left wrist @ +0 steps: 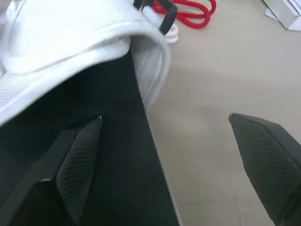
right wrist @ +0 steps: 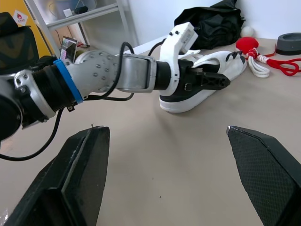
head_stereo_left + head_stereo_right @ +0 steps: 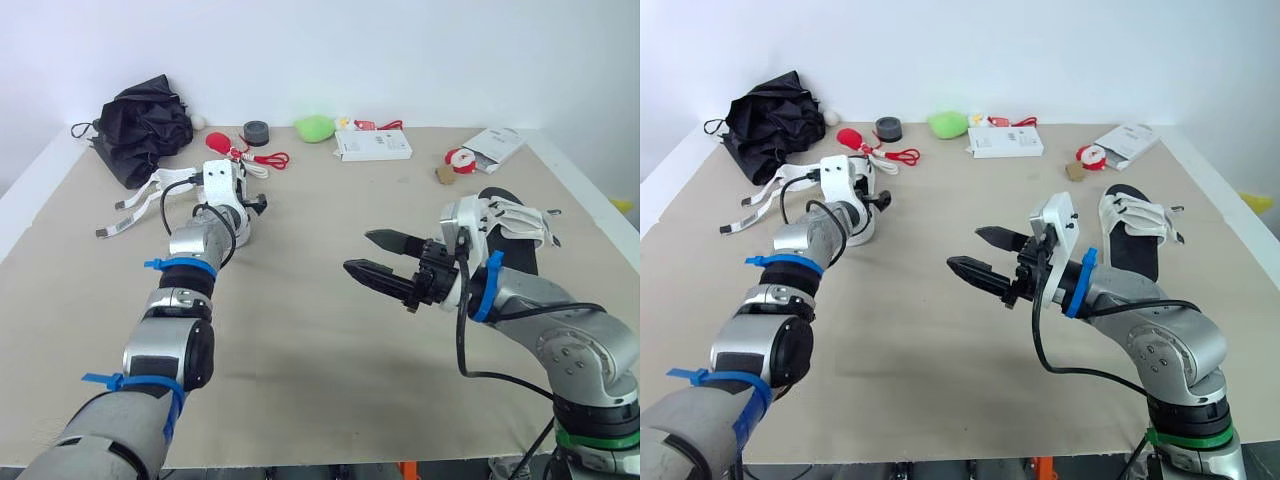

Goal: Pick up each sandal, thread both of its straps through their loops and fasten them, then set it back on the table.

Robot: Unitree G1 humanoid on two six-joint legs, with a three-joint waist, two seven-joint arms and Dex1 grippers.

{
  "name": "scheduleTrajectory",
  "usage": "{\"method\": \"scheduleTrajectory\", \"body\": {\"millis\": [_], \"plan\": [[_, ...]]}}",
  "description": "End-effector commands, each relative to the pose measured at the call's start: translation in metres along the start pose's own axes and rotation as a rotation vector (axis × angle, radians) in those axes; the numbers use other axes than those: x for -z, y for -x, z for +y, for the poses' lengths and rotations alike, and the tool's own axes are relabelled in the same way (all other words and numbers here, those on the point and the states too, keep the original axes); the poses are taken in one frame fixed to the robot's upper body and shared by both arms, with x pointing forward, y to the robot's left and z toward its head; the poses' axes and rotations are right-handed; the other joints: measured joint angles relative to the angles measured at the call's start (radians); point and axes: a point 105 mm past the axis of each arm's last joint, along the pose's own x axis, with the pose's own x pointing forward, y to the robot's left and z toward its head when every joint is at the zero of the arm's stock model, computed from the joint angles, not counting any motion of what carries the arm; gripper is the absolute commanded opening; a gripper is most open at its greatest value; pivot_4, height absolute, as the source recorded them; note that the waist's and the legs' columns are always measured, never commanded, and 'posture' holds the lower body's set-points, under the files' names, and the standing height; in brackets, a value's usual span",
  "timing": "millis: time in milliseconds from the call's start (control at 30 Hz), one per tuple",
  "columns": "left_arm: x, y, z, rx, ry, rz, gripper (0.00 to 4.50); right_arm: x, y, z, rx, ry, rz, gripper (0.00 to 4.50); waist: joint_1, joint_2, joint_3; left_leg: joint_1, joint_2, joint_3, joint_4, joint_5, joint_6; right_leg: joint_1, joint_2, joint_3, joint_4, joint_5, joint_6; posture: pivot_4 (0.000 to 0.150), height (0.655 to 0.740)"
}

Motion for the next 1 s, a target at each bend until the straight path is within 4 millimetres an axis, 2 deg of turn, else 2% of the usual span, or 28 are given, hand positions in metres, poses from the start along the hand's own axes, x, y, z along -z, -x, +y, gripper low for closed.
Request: {"method": "scheduleTrajectory", "body": {"millis": [33, 167, 233, 267, 367, 567, 767, 1000], "plan": [[-0.019, -0.003, -0.006, 0.01, -0.027, -0.063, 4.46, -0.012, 0.0, 0.0, -0.003, 0.032, -0.046, 4.29, 0.0, 0.0, 0.0, 0.0, 0.0, 0.0, 0.0, 0.0, 0.0, 0.0, 0.0, 0.0, 0.0, 0.0, 0.0, 0.15, 0.74], [-0.022, -0.006, -0.014, 0.014, -0.03, -0.08, 4.46, -0.012, 0.0, 0.0, 0.001, 0.029, -0.049, 4.29, 0.0, 0.0, 0.0, 0.0, 0.0, 0.0, 0.0, 0.0, 0.0, 0.0, 0.0, 0.0, 0.0, 0.0, 0.0, 0.15, 0.74], [-0.017, -0.007, -0.016, 0.018, -0.041, -0.077, 4.46, -0.011, 0.0, -0.001, 0.009, 0.026, -0.045, 4.29, 0.0, 0.0, 0.0, -0.001, 0.0, 0.0, 0.0, 0.0, 0.0, 0.0, 0.0, 0.0, 0.0, 0.0, 0.0, 0.15, 0.74], [-0.015, -0.008, -0.016, 0.016, -0.043, -0.076, 4.22, -0.011, -0.001, -0.001, 0.012, 0.024, -0.044, 4.29, 0.0, 0.0, 0.0, -0.001, 0.0, 0.0, 0.0, 0.0, 0.0, 0.0, 0.0, 0.0, 0.0, 0.0, 0.0, 0.15, 0.74], [-0.011, -0.008, -0.011, -0.005, -0.036, -0.081, 3.17, -0.01, 0.0, -0.003, 0.028, 0.017, -0.045, 4.29, 0.0, 0.0, 0.0, -0.001, 0.0, 0.0, 0.0, 0.0, 0.0, -0.001, 0.0, 0.0, 0.0, 0.0, 0.0, 0.15, 0.74], [-0.01, -0.007, 0.006, -0.085, -0.054, -0.091, 0.13, -0.006, 0.001, -0.007, 0.05, -0.008, -0.048, 4.29, 0.0, -0.001, 0.0, -0.001, 0.0, 0.0, 0.0, 0.0, 0.0, 0.0, -0.001, -0.001, 0.0, 0.0, 0.0, 0.15, 0.74], [-0.01, -0.006, 0.01, -0.089, -0.085, -0.095, 0.06, -0.005, 0.002, -0.009, 0.059, -0.022, -0.049, 4.29, -0.001, -0.001, 0.0, -0.001, -0.001, 0.0, 0.0, 0.0, 0.0, 0.0, 0.0, -0.002, 0.0, 0.001, 0.001, 0.15, 0.74], [0.0, -0.006, -0.006, 0.055, -0.19, -0.09, 0.06, -0.003, 0.002, -0.009, 0.059, -0.027, -0.036, 4.29, 0.0, 0.0, 0.0, -0.001, -0.001, 0.0, 0.0, 0.0, 0.0, -0.001, 0.0, -0.005, 0.0, 0.001, 0.001, 0.15, 0.74]]}}
